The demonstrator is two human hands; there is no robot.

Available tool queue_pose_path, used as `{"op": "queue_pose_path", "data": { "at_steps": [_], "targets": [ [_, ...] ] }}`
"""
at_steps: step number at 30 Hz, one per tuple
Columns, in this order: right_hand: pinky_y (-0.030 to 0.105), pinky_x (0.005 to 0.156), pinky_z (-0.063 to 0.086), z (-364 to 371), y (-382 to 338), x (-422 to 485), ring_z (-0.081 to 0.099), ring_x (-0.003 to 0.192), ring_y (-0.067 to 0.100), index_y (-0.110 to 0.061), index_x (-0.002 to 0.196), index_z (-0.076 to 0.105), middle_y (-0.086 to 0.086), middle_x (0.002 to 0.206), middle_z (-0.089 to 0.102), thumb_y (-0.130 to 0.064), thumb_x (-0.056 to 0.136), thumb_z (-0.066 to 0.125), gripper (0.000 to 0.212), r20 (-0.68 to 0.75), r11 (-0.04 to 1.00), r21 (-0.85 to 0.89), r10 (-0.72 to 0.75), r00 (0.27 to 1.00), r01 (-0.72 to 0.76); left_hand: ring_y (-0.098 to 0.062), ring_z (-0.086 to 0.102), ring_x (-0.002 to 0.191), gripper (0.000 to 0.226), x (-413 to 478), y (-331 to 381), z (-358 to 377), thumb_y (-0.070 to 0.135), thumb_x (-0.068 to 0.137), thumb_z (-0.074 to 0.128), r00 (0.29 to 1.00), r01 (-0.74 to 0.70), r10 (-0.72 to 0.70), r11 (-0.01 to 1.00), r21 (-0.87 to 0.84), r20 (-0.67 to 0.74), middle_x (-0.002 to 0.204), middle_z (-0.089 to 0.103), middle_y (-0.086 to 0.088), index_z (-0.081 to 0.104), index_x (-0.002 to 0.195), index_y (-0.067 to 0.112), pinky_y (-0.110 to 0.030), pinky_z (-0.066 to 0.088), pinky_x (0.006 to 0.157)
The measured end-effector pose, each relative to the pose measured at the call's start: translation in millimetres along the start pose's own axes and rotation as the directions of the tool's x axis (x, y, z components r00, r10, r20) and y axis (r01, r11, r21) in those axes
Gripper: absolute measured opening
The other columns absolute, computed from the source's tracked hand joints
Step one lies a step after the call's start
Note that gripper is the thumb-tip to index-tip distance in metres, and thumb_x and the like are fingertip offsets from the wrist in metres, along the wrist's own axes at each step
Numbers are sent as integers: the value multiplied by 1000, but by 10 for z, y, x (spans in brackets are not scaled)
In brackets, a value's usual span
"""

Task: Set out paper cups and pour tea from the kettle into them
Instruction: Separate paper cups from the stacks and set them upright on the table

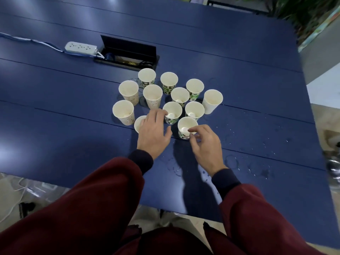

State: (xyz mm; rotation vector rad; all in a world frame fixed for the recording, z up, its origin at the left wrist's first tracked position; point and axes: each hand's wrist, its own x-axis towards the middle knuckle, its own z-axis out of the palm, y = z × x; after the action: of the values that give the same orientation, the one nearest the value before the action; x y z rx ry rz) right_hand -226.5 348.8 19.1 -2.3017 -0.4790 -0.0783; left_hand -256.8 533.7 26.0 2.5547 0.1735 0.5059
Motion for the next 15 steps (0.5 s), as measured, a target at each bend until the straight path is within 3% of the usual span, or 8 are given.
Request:
{"op": "queue_pose_path", "data": {
  "at_steps": [4, 8, 15],
  "targets": [
    [39, 72, 56, -129, 26, -47, 64, 81, 12, -17, 101, 71, -5, 101, 64, -15, 93, 64, 11, -57, 998, -34, 49, 997, -51, -32, 61, 88, 31, 30, 97, 130, 18, 80, 64, 987, -97, 108, 991, -96, 117, 104, 59, -10, 58, 109, 7, -49, 52, 70],
    [32, 78, 51, -266, 115, -82, 64, 91, 18, -14, 100, 72, -2, 100, 66, -12, 93, 62, 12, -136, 993, -71, 88, 987, -98, -31, 62, 90, 29, 116, 233, 249, 16, 82, 67, 964, -158, 179, 980, -122, 195, 108, 57, -7, 58, 108, 11, -47, 51, 72],
    [35, 82, 52, -612, 400, -244, 64, 93, 20, -12, 100, 72, 0, 99, 67, -9, 90, 61, 15, -245, 977, -71, 179, 953, -202, -28, 61, 87, 24, 339, 722, 513, 19, 82, 65, 924, -273, 320, 935, -226, 210, 102, 59, -6, 61, 104, 11, -47, 51, 75]
  ]
}}
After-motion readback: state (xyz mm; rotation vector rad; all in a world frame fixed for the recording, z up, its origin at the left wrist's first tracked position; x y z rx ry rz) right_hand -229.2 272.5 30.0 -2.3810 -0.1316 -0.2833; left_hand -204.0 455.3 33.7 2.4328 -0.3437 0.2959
